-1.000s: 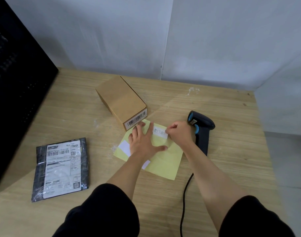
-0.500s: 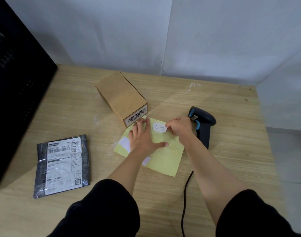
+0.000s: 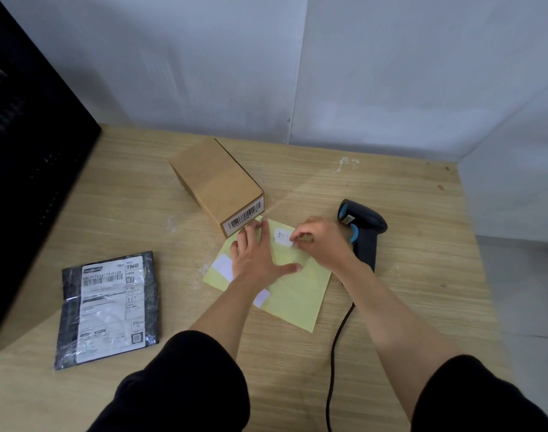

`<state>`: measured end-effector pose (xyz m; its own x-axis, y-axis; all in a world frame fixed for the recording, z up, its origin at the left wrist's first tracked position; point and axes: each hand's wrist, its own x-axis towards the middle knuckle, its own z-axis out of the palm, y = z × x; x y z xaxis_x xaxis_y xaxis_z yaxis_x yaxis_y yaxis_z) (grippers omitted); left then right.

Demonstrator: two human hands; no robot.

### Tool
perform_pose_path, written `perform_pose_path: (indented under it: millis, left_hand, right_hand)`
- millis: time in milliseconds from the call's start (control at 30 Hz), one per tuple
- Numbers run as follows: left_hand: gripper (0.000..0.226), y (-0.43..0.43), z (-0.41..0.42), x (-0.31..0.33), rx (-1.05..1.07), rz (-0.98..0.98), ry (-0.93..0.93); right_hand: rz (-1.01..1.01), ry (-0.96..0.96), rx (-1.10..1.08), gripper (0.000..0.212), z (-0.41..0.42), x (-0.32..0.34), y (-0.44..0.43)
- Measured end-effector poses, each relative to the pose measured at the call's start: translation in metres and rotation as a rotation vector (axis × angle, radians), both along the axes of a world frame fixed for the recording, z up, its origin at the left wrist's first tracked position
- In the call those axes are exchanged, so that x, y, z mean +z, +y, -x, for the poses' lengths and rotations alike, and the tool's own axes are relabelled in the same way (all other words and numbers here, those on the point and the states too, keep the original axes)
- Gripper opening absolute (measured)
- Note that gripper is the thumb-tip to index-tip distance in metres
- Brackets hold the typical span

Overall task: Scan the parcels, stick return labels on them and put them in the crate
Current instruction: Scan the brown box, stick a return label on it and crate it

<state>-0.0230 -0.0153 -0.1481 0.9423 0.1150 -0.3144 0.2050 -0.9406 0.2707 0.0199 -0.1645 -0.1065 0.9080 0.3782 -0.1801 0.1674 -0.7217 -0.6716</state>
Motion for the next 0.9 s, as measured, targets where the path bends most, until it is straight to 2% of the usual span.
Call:
perform_pose_path:
  millis: [100, 267, 533, 900]
  left_hand:
    - [0.130, 0.001, 0.000, 0.000, -0.007, -0.015, -0.005]
    - [0.130, 0.002, 0.001, -0.002, -0.010, -0.015, -0.021]
    - [0.130, 0.003, 0.000, -0.005, -0.004, -0.006, -0.003]
    - [0.131, 0.002, -0.002, -0.005, -0.005, 0.003, 0.017]
  right_hand:
    - [-0.033, -0.037, -0.020, 0.004, -0.003, -0.001, 0.002]
    - [-0.152, 0.120, -0.083, 0.004, -0.010, 0.001, 0.004]
    - [-0.216, 0.209, -0.157, 0.003, -0.019, -0.002, 0.012]
    - [-0.265, 0.179, -0.238, 0.011, -0.020, -0.009, 0.020]
